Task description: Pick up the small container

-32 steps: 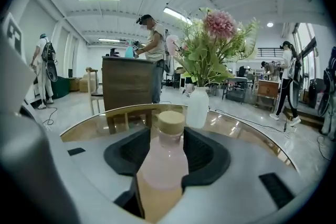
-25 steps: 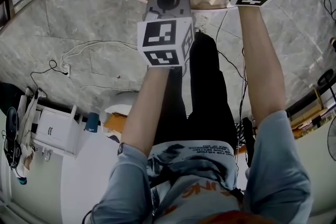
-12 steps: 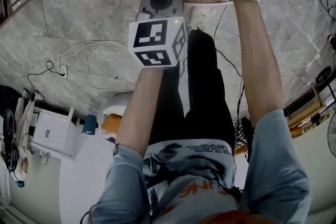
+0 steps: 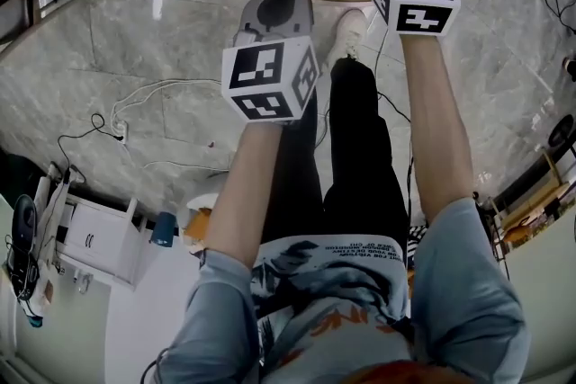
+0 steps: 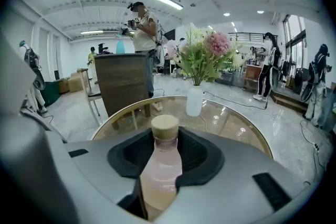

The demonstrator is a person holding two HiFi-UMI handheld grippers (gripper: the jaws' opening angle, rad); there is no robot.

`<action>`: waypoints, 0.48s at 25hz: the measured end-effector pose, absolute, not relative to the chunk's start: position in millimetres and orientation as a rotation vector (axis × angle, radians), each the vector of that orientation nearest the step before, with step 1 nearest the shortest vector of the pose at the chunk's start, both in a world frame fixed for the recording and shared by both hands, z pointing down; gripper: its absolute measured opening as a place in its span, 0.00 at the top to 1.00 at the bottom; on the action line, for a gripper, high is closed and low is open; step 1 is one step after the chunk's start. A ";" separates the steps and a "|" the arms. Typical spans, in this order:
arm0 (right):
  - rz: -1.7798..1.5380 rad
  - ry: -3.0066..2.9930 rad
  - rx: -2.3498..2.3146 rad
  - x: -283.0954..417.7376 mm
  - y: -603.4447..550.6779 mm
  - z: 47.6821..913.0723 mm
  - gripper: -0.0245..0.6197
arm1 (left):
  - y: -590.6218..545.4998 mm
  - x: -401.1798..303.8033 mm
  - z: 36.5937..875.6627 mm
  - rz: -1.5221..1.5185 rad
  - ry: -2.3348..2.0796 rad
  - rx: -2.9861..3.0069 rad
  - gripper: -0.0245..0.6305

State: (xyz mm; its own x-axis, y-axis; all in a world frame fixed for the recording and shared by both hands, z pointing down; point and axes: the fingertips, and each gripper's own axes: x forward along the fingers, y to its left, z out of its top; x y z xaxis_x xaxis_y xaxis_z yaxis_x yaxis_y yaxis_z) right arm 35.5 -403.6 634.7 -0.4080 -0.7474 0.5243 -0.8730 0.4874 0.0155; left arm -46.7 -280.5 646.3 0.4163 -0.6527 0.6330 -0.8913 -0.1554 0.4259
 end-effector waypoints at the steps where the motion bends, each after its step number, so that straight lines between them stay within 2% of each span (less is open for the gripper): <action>1: 0.345 -2.270 1.339 37.1 -398.5 625.3 0.73 | -279.7 -47.0 635.9 0.373 -1.327 1.906 0.93; 12: 0.305 -2.331 1.451 36.4 -371.2 460.3 0.73 | -280.7 -66.3 469.9 0.291 -1.434 2.028 0.93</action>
State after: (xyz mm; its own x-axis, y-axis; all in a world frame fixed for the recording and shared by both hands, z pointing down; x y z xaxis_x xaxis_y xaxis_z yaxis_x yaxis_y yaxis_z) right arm 36.4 -371.2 460.3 -0.3968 -0.8141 0.4239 -0.8958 0.4443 0.0146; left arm -66.3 -280.7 469.9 0.3829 -0.7684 0.5128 -0.9075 -0.2093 0.3641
